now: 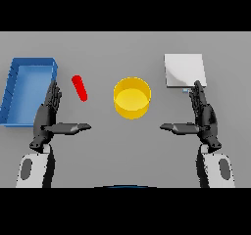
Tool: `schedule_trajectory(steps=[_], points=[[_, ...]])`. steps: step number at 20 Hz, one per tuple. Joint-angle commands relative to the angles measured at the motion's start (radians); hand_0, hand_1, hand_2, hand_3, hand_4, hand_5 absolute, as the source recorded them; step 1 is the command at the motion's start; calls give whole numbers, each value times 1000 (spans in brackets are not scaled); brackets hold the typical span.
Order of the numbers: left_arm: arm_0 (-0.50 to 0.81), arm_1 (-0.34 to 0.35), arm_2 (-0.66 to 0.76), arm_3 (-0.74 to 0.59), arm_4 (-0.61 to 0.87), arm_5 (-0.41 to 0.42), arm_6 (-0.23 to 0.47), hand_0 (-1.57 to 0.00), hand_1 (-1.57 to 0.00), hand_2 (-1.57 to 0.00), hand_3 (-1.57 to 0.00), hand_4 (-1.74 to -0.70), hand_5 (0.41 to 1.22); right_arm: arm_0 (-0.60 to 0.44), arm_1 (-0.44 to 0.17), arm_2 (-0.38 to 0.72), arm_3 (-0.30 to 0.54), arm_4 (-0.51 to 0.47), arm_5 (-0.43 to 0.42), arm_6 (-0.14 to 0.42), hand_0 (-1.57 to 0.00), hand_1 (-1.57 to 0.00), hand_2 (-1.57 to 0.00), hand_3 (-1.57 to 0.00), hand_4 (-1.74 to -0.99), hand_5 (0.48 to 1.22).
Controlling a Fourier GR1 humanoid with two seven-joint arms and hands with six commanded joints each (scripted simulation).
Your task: Pick up the red beaker and tilt it to pour out 1 green nut into yellow bowl. Pick up the yellow bowl and place it on the metallic measuring scale.
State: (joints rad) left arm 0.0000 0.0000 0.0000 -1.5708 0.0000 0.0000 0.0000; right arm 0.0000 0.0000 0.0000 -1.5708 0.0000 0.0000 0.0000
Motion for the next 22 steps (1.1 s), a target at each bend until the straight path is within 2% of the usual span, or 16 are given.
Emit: schedule_trajectory(steps=[1,6,7,8,10,13,15,17,18,20,22], points=[[3,1,0,-2,1,0,-2,1,1,1,1,-1141,660,-2,2,1,1,1,-2,1,1,1,1,1,-1071,578],[35,14,4,-27,14,-15,-13,1,1,1,1,-1141,660,-12,20,14,7,16,-17,4,1,1,1,1,-1071,578],[72,46,-37,-85,-40,-23,-27,1,1,1,1,-1141,660,7,-25,59,-30,131,-47,-52,1,1,1,1,-1071,578],[110,63,-66,-143,-73,-28,-41,1,1,1,1,-1143,660,33,-43,92,-54,202,-65,-93,1,1,1,1,-1072,577],[154,82,-104,-216,-108,-38,-7,1,1,1,1,-1142,662,69,-58,127,-106,277,-86,-101,1,1,1,1,-1064,577],[159,85,-126,-243,-130,-39,56,1,1,1,1,-1138,655,65,-49,142,-110,283,-78,-76,1,1,1,1,-1103,592],[131,87,-122,-213,-133,-41,88,1,1,1,1,-1137,650,55,-55,137,-111,269,-64,-65,1,1,1,1,-1131,607],[100,81,-114,-163,-132,-40,85,1,1,1,1,-1136,648,60,-57,141,-122,256,-47,-79,1,1,1,1,-1163,624],[77,84,-106,-129,-132,-42,92,1,1,1,1,-1137,647,51,-53,138,-119,242,-39,-66,1,1,1,1,-1180,627],[28,86,-83,-62,-117,-48,101,1,1,1,1,-1158,645,73,-51,137,-123,223,-27,-86,1,1,1,1,-1197,627],[-31,85,-67,29,-121,-49,52,1,1,1,1,-1178,650,67,-51,131,-108,221,-28,-88,1,1,1,1,-1215,628]])
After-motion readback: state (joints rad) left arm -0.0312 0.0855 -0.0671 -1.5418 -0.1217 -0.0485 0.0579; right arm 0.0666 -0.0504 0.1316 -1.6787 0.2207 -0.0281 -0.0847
